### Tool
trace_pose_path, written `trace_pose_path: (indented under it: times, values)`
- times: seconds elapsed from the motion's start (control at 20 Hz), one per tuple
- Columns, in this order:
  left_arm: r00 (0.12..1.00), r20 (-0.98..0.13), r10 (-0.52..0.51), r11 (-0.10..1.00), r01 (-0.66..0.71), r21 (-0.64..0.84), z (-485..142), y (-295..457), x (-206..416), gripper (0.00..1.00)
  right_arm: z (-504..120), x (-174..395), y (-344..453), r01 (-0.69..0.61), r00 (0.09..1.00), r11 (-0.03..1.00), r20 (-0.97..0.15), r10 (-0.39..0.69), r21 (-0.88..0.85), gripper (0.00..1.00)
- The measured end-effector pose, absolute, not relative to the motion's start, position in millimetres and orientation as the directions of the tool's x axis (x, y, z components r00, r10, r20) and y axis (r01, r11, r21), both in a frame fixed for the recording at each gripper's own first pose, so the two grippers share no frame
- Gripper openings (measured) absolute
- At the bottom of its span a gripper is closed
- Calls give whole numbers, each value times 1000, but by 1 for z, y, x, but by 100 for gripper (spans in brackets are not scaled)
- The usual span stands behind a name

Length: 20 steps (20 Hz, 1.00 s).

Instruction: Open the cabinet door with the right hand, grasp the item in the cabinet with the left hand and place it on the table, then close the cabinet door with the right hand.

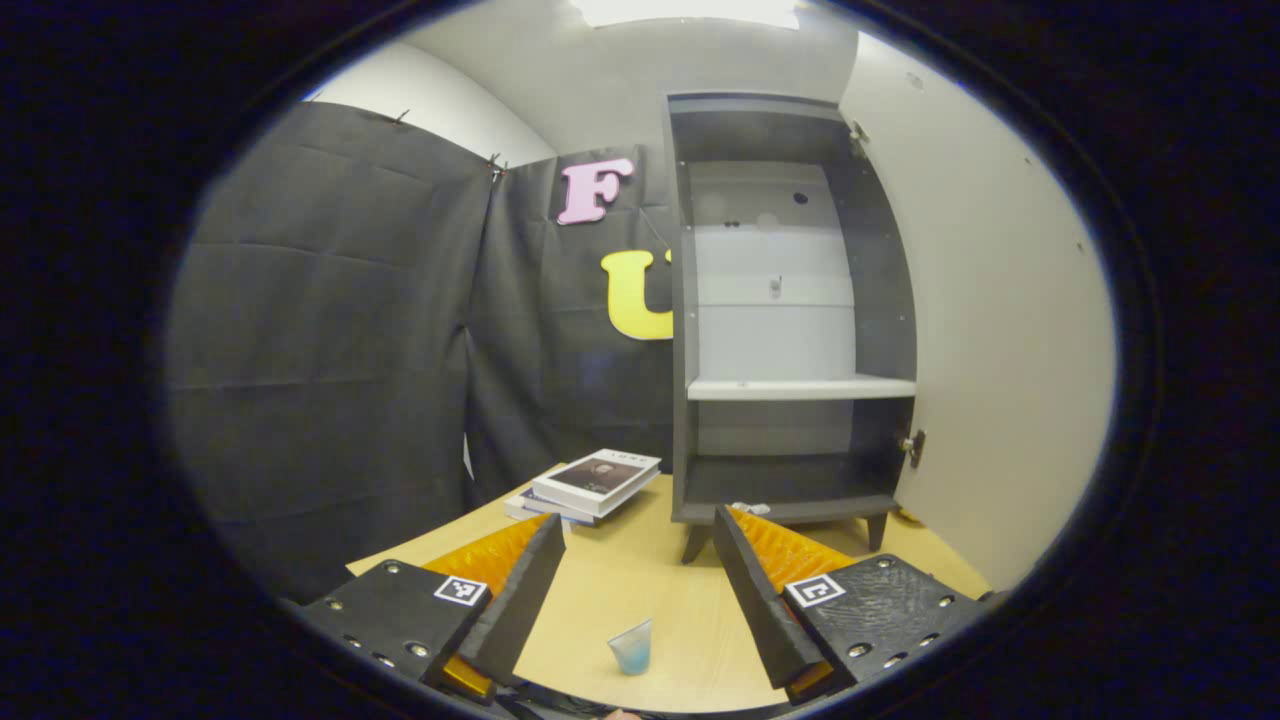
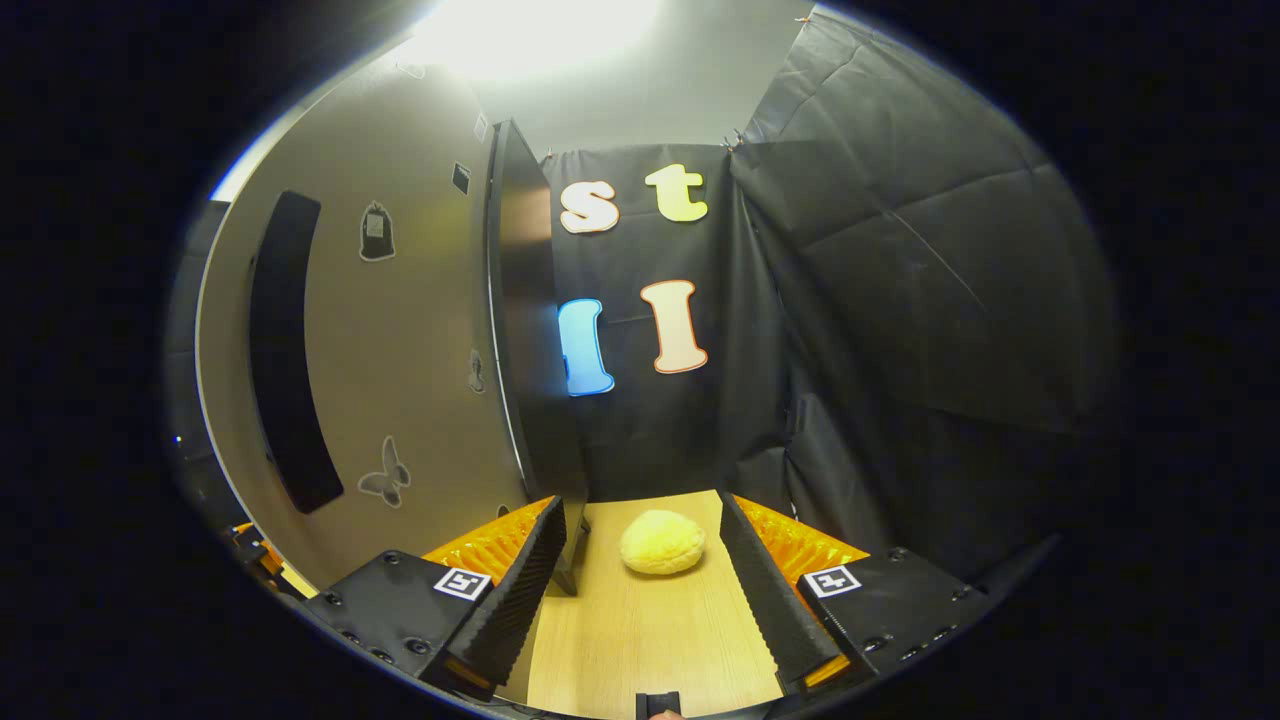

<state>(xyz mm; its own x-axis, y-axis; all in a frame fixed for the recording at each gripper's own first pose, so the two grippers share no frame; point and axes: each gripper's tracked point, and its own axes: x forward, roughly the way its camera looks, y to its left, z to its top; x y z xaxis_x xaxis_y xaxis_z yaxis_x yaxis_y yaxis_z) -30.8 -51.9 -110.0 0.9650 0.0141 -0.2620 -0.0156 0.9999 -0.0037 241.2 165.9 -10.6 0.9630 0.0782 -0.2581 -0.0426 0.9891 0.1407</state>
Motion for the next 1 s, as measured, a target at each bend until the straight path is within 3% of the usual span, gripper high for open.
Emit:
trace_pose_path:
  times: [0.1, 0.15, 0.25, 0.4, 0.85, 1.0]
  values:
    - [961, -275, 9, 1000, -13, -12, -86, -54, -28, 90, -1, 240, 173, -74, 961, 986, -254, 110, 150, 98]
    - [959, -283, 6, 1000, -8, -6, -76, -54, -27, 91, 4, 240, 175, -84, 962, 985, -247, 119, 149, 93]
    - [961, -276, -3, 1000, 5, 6, -58, -54, -23, 95, 16, 236, 179, -95, 965, 985, -230, 128, 147, 98]
    - [962, -270, -50, 998, 54, 8, -43, -60, -15, 91, 28, 228, 186, -99, 965, 983, -226, 133, 156, 98]
    - [964, -224, -141, 990, 143, -8, -31, -30, 22, 90, 70, 202, 215, -14, 983, 995, -182, 31, 94, 98]
    - [965, -215, -151, 988, 152, -14, -35, -14, 33, 92, 73, 199, 213, 53, 983, 997, -180, -43, 49, 92]
